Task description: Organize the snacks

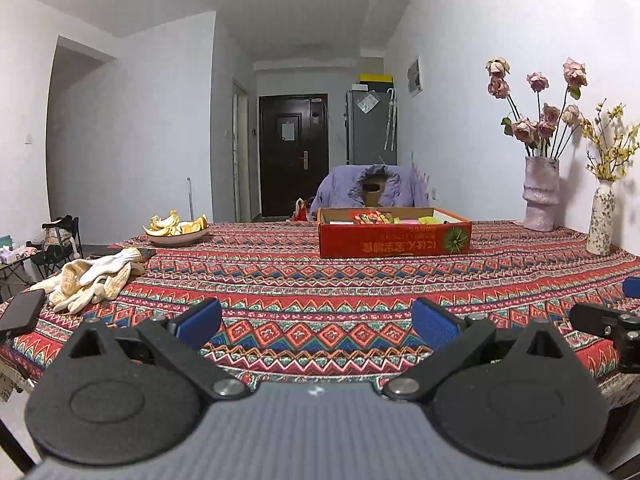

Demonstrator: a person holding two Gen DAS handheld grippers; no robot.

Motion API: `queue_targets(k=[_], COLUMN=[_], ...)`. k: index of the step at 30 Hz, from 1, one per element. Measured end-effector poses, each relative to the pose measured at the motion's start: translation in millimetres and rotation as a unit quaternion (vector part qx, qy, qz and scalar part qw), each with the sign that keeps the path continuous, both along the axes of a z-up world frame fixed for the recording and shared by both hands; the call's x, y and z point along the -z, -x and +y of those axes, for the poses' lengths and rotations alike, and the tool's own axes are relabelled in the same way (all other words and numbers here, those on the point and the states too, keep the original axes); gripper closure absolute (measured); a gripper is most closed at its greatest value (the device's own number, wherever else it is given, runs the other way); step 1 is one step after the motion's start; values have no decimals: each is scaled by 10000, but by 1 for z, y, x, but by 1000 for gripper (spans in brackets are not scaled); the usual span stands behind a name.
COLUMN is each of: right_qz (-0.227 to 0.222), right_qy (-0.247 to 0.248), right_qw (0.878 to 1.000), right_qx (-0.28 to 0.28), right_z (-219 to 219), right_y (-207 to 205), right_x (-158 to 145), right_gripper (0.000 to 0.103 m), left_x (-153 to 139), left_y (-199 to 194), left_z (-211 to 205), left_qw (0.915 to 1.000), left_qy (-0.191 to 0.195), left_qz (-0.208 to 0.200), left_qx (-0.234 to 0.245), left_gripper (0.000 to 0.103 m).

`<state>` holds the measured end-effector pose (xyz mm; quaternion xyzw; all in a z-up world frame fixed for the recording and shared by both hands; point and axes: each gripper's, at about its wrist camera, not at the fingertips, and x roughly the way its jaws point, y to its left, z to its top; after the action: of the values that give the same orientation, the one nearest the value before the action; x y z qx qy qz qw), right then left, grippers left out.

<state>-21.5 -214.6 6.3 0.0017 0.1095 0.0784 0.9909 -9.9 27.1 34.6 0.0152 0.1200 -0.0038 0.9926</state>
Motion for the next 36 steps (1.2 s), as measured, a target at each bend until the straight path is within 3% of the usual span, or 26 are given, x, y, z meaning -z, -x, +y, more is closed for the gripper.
queue_targets(k=[36], right_qz=[-53], right_qy=[-43], right_qw=[10000], right_qx=[-4], right_z=[-1], right_y=[3], right_x=[2], right_gripper=[0], left_x=[4], left_y=[4], left_z=[-3], left_qw=[9998], left_qy=[-66], left_qz=[39], left_qx=[175], left_gripper=[0])
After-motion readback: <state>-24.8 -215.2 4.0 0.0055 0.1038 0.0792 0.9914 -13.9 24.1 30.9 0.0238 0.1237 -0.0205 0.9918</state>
